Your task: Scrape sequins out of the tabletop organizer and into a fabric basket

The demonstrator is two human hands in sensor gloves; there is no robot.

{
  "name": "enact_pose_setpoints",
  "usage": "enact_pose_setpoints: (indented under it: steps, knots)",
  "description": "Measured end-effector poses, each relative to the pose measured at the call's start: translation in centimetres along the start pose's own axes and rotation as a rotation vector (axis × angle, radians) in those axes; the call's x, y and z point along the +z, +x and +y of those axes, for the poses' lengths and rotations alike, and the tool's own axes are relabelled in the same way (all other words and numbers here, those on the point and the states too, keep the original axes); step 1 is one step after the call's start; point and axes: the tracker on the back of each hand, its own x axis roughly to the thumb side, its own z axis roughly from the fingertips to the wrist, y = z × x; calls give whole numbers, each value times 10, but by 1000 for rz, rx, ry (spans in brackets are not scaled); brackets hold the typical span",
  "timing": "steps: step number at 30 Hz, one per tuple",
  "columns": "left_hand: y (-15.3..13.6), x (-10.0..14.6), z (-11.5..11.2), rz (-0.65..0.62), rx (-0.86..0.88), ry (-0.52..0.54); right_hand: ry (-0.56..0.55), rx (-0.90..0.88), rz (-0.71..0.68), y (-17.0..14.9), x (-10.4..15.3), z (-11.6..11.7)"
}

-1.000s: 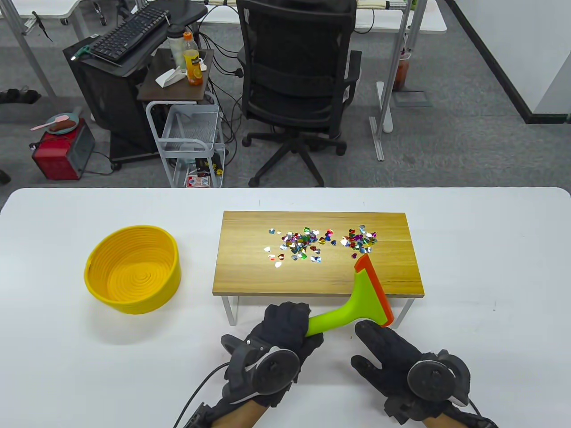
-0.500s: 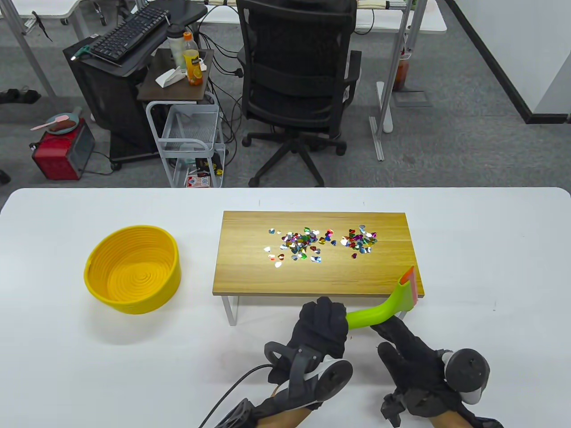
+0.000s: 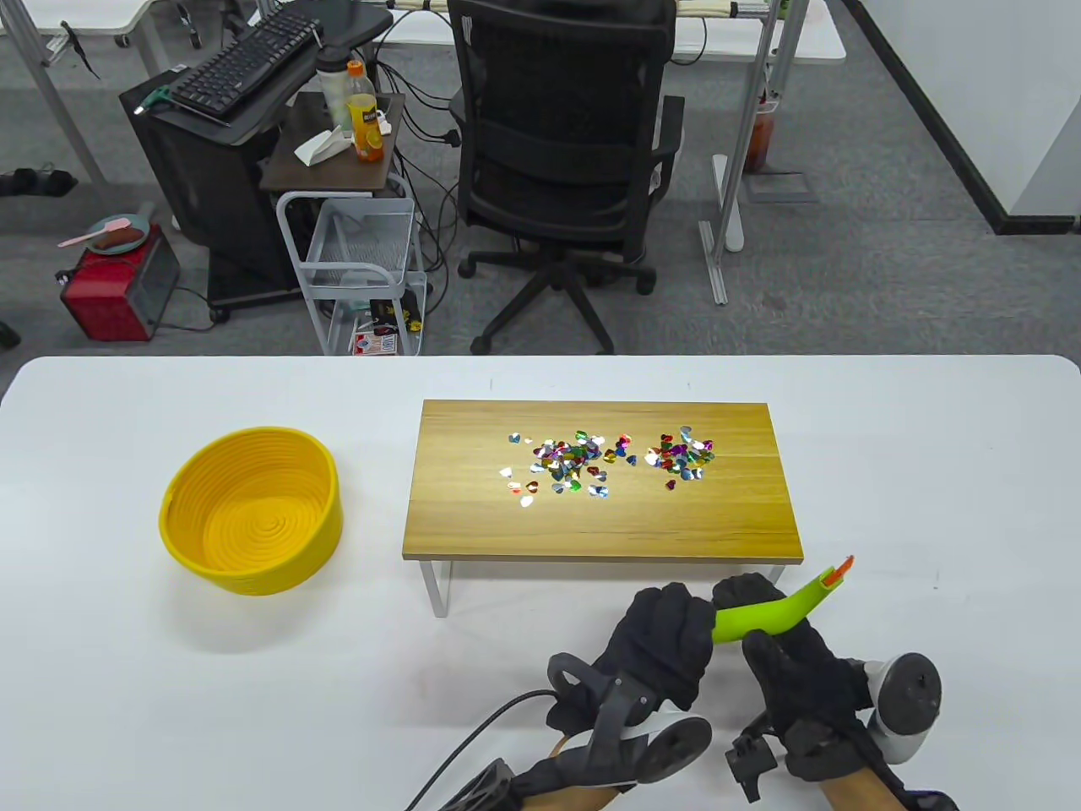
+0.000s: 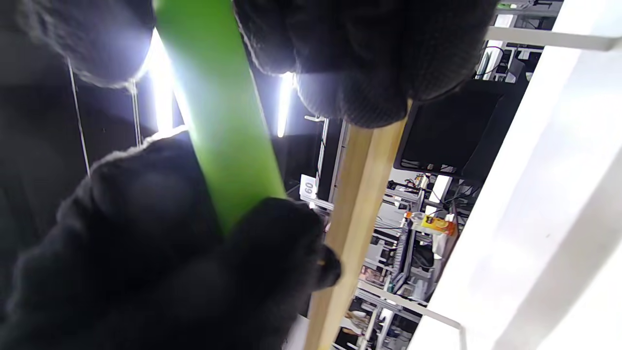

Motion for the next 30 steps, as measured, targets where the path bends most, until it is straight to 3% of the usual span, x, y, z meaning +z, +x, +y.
enact_pose_setpoints:
  steps: [6, 12, 22, 30]
  knots:
    - [-5, 2, -3, -63, 94, -38, 15, -46, -25, 0, -2, -3]
    - [-18, 5, 5, -99, 96, -79, 64, 60, -79, 2, -5, -1]
    - [-64, 23, 15, -85, 82, -141, 28, 136, -96, 3, -8, -13]
    - [-102, 48, 7, -96, 134, -137, 54, 260, -145, 7, -7, -8]
